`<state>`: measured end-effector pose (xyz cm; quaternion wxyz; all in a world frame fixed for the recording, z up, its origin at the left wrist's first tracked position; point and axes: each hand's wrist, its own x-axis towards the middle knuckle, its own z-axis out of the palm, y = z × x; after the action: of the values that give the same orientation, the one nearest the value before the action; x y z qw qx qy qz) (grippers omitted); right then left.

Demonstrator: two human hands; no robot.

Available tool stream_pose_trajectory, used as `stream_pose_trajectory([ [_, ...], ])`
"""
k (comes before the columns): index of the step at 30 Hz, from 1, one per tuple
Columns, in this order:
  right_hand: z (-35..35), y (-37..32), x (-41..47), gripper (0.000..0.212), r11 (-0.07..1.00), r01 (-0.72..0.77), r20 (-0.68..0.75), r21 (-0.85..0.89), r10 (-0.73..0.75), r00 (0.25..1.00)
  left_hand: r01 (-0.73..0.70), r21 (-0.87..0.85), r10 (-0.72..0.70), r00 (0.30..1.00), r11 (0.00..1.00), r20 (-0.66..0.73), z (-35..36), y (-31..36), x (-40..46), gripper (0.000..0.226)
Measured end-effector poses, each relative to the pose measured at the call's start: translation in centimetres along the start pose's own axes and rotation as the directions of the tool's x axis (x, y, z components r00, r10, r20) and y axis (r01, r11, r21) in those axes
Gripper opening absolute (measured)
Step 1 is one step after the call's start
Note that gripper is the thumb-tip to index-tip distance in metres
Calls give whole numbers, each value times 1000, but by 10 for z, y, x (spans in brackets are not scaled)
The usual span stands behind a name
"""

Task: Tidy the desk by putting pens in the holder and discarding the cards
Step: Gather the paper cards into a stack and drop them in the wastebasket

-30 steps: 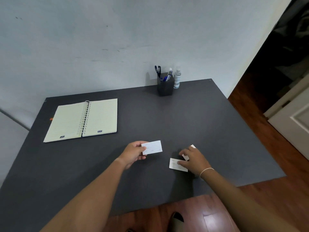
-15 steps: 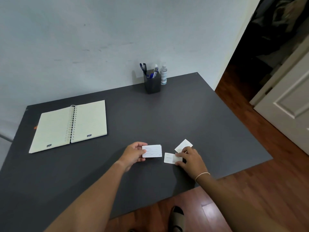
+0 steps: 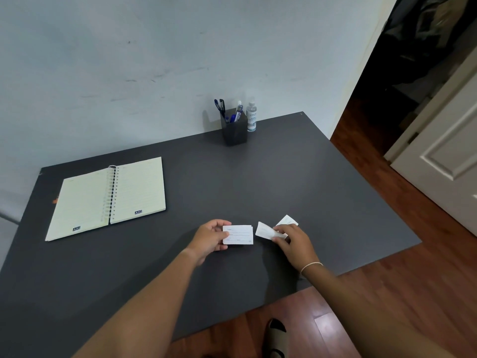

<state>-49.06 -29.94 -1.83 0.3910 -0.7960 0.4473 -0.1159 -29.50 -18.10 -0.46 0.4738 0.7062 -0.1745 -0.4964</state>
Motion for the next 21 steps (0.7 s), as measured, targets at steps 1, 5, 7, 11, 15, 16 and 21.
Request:
stream_pose_trajectory([
  [1, -2, -2, 0, 22, 999, -10, -24, 50, 11, 1000, -1, -2, 1, 1000, 1000, -2, -1, 0, 0, 21],
  [5, -3, -11, 0, 20, 983, -14, -48, 182, 23, 999, 1, -11, -1, 1000, 1000, -15, 0, 1, 1, 20],
  [7, 1, -17, -1, 22, 987, 25, -16, 159, -23, 1000, 0, -19, 0, 1000, 1000, -10, 2, 3, 0, 20],
  [11, 9, -25, 2, 28, 992, 121, 54, 35, -123, 991, 7, -43, -6, 1000, 999, 25, 7, 7, -2, 20],
  [15, 9, -30, 6, 33, 988, 146, 112, -47, -140, 984, 33, -111, -25, 997, 993, 74, 9, 12, -5, 22],
  [16, 9, -31, 7, 33, 988, 148, 115, -52, -142, 983, 37, -122, -27, 996, 992, 82, 9, 12, -6, 21],
  [21, 12, -34, 10, 33, 981, 170, 156, -97, -153, 976, 56, -139, -42, 994, 989, 101, 6, 11, -11, 20],
])
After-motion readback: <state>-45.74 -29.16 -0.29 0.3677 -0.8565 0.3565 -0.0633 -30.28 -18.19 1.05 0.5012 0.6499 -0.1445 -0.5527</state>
